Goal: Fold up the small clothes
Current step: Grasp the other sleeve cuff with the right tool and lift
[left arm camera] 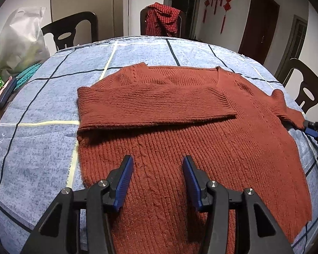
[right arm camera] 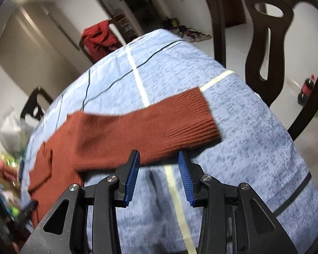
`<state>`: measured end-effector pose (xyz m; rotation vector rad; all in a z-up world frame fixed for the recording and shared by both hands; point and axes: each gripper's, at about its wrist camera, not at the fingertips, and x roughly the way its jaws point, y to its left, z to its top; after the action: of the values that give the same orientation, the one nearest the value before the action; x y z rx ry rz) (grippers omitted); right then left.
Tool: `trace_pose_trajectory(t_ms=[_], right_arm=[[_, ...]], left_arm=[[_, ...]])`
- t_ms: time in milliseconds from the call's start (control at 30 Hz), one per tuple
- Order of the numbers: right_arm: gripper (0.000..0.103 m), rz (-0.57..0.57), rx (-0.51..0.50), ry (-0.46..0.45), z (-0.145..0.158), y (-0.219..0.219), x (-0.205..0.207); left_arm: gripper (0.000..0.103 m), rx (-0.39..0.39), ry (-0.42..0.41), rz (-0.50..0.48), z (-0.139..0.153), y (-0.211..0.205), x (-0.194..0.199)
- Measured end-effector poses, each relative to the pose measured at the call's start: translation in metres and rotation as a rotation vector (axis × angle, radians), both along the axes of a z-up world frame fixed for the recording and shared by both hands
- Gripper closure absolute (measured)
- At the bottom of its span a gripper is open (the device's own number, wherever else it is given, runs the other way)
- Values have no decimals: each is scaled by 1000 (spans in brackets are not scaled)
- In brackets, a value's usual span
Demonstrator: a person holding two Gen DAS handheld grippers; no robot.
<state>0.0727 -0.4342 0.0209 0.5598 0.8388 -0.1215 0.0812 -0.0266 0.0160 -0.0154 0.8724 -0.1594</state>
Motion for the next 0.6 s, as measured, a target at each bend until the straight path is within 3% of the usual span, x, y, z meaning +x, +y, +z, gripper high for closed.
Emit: trace_pose_trajectory(t_ms=[300,400,600], right_arm=[[65,-99,59,-28,-1,-16,14],[93,-101,57,-29,2,-17,18],[93,-9,28,-121,40,6,20]], left_arm=[[46,-22,2,-9,-1,1,0],[45,-20,1,-12,-1,0,-1],[43,-27,1,-18,-1,1,-1]])
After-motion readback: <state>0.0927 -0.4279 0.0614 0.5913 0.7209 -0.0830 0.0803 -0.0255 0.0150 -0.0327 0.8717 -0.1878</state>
